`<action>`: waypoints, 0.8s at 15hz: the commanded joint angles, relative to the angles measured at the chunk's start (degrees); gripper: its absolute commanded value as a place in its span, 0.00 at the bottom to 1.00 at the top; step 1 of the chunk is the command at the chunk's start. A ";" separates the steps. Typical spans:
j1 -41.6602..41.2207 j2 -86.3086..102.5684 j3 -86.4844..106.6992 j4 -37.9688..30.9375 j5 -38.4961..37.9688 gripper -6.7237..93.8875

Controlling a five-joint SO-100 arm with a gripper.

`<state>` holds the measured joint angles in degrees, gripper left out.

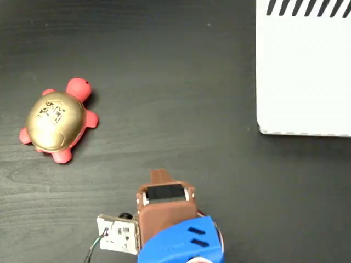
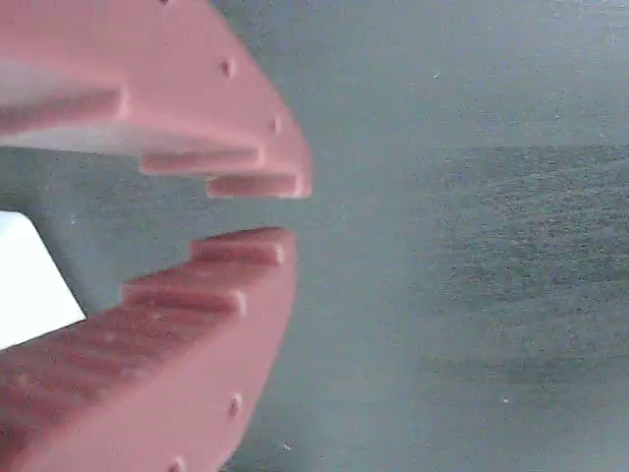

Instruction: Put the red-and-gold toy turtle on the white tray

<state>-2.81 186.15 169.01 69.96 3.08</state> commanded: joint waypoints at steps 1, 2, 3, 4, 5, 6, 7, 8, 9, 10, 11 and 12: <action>-1.05 0.00 -0.88 0.09 0.09 0.07; -1.05 0.00 -0.88 0.09 0.09 0.07; -1.05 0.00 -0.88 0.09 0.09 0.07; -1.05 0.00 -0.88 0.09 0.09 0.07; -1.05 0.00 -0.88 0.09 0.09 0.07; -1.05 0.00 -0.88 0.09 0.09 0.07; -1.05 0.00 -0.88 0.09 0.09 0.07; -1.05 0.00 -0.88 0.09 0.09 0.07; -1.05 0.00 -0.88 0.09 0.09 0.07; -1.05 0.00 -0.88 0.09 0.09 0.07; -1.05 0.00 -0.88 0.09 0.09 0.07; -1.67 0.00 -0.88 0.09 0.00 0.07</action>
<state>-3.08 186.15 169.01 69.96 3.08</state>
